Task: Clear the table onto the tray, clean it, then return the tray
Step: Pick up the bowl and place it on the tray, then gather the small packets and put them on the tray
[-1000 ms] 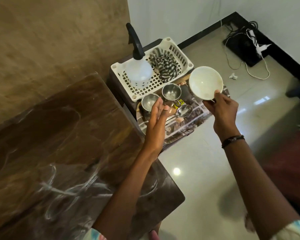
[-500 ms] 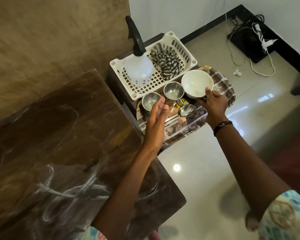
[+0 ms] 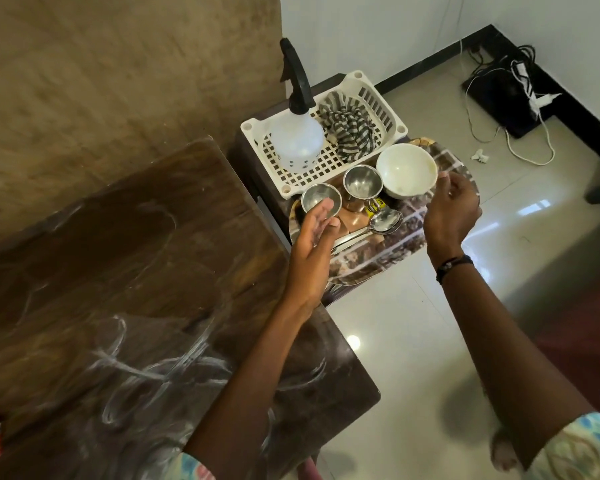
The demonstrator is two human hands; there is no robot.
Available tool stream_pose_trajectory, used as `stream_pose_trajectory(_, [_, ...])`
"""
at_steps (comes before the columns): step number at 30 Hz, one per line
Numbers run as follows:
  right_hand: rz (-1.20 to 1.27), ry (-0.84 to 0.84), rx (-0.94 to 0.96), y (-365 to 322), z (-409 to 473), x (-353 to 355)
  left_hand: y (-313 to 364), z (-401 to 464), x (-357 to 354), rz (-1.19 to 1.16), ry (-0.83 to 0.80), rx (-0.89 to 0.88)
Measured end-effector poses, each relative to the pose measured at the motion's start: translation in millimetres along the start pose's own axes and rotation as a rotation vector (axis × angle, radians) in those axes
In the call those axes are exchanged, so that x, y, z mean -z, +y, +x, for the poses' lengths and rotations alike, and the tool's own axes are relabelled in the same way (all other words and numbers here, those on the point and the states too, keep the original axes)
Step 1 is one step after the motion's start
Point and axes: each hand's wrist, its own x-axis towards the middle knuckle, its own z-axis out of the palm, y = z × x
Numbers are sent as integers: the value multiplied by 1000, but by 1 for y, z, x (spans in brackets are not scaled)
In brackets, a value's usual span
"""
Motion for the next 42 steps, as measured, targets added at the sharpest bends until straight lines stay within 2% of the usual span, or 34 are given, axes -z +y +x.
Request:
stream_pose_trajectory(3, [88,-32,213,-16,-45,6,6,-12,11,-10,38,-38])
stream_pose_trajectory(9, [114,-292,447,-28,-162,-2,6,-54,60,-3,165,-77])
stream_pose_trajectory(14, [100,-531,421,-17,-264,-15,-9,-114,134,-15,316,-43])
stream_pose_trajectory(19, [-25,-696,473,-3,-362,-31,-29,-184,213,-28,496,41])
stream_pose_trajectory(28, [-190,-1020,524,6,-521,-80,-49,-278,350,-42,683,119])
stream_pose_trajectory(34, [-252,-1098,491,10,-600,-121,-54,-306,428,-65,778,162])
stream_pose_trajectory(42, [-278,-987,334,4,-645,-176,-54,-310,482,-85,788,182])
